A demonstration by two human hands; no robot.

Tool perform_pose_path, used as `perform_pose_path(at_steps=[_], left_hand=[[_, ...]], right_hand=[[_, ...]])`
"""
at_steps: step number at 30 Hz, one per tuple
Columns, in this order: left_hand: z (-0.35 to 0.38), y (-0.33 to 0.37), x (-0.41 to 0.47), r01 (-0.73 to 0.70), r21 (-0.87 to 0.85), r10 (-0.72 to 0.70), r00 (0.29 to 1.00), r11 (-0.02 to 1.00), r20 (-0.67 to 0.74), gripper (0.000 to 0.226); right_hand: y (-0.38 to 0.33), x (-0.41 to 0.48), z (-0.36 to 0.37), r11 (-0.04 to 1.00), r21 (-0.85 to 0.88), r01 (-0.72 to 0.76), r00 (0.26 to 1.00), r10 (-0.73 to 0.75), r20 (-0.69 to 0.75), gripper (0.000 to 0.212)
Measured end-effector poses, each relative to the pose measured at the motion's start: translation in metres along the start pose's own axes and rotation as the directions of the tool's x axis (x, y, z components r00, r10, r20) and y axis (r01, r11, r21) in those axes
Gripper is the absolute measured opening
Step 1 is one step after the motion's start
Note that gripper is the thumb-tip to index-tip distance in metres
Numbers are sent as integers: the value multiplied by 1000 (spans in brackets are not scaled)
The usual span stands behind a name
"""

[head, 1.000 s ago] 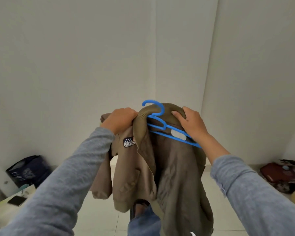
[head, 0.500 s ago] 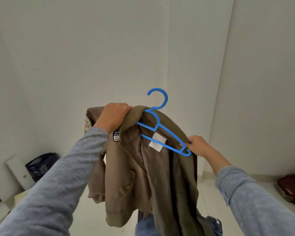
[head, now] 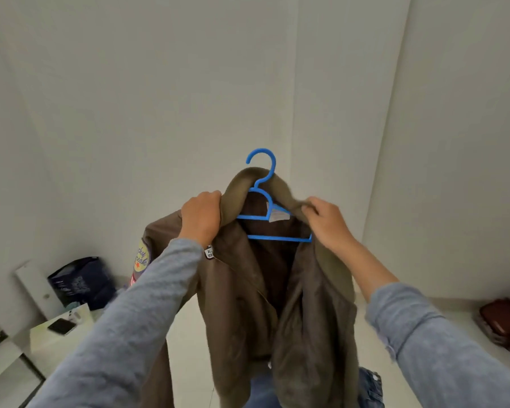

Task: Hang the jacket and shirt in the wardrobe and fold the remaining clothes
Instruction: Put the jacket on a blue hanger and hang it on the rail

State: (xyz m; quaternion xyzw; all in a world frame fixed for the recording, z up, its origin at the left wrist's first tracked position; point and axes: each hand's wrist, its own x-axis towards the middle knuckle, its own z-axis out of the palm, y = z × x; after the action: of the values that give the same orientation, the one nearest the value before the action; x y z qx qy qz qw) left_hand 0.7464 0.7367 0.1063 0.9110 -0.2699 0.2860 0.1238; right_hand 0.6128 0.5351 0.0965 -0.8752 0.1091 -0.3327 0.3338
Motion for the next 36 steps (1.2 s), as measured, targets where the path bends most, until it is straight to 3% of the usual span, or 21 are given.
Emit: perform_pose_path(at_steps=[2, 4, 9, 12, 14, 16, 18, 22, 24, 26, 28, 30, 33, 36], left_hand=[[8, 5, -6, 22, -91, -25, 999, 996, -31, 21], [16, 7, -10, 8, -188, -18, 999, 982, -49, 20], [25, 5, -13, -57, -340, 23, 994, 939, -104, 17], [24, 6, -9, -80, -516, 63, 997, 853, -52, 14], [21, 6, -2, -75, -651, 163, 984, 755, 77, 24], [16, 6, 5, 31, -737, 249, 931, 675, 267, 42], [16, 6, 8, 120, -783, 302, 878, 610, 370, 43], [28, 15, 7, 157, -910, 295, 913, 385, 282, 28], [27, 25, 10, 108, -900, 311, 915, 422, 256, 32], [24, 35, 17, 69, -823, 352, 882, 564, 315, 39], [26, 42, 25, 37, -714, 330, 869, 699, 368, 28], [31, 46, 28, -12, -642, 281, 905, 767, 319, 18], [37, 56, 25, -35, -677, 184, 971, 735, 150, 15], [36, 66, 27, -27, -694, 48, 999, 720, 11, 10]], right_hand=[[10, -11, 15, 985, -154, 75, 992, -58, 114, 14], [20, -14, 18, 962, -252, 104, 988, -70, 140, 13], [27, -6, 4, 994, -103, 17, 936, 20, 351, 11], [25, -6, 9, 999, -52, 1, 972, 11, 236, 13], [29, -7, 15, 999, -32, -16, 990, 20, 140, 14], [34, -8, 18, 1000, -20, -23, 997, 25, 75, 13], [37, -8, 19, 999, -31, -33, 999, 34, 30, 11], [38, -4, 16, 999, -39, -21, 1000, 20, -18, 11], [37, -1, 14, 1000, -10, -14, 1000, 14, -24, 13], [36, 0, 11, 999, 35, 9, 1000, -9, -11, 20], [34, -1, 8, 998, 54, 33, 999, -33, -1, 30], [35, -1, 6, 998, 44, 51, 999, -51, -9, 30], [37, 1, -3, 993, 18, 119, 993, -119, -3, 19], [37, -2, -23, 979, 149, 141, 981, -158, 110, 7]])
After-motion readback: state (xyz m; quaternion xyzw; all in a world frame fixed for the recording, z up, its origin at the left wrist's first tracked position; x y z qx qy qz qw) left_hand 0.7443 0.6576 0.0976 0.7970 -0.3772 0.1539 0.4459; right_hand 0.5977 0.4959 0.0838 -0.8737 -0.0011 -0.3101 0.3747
